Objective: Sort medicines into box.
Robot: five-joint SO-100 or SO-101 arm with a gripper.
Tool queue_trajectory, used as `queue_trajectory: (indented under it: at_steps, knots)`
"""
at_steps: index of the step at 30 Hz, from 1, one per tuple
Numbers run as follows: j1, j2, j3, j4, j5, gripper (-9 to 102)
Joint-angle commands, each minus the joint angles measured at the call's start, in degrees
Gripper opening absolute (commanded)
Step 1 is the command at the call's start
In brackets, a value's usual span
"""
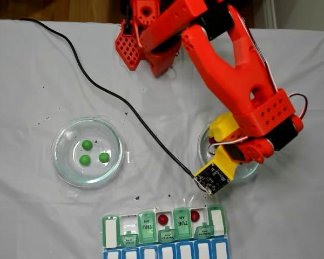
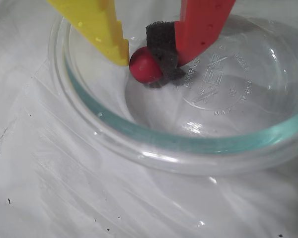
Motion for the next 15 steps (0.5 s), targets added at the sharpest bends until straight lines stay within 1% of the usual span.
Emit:
queue_trajectory:
  at_steps: [1,9,15]
  knots:
    - [-1.76,2.11,0.35,0.53,0.62,1]
    - [-2.20,6.86,-1.32,0.97,1.76,0]
    - [-3.34,16.70,-9.40,-0.44,5.36,0]
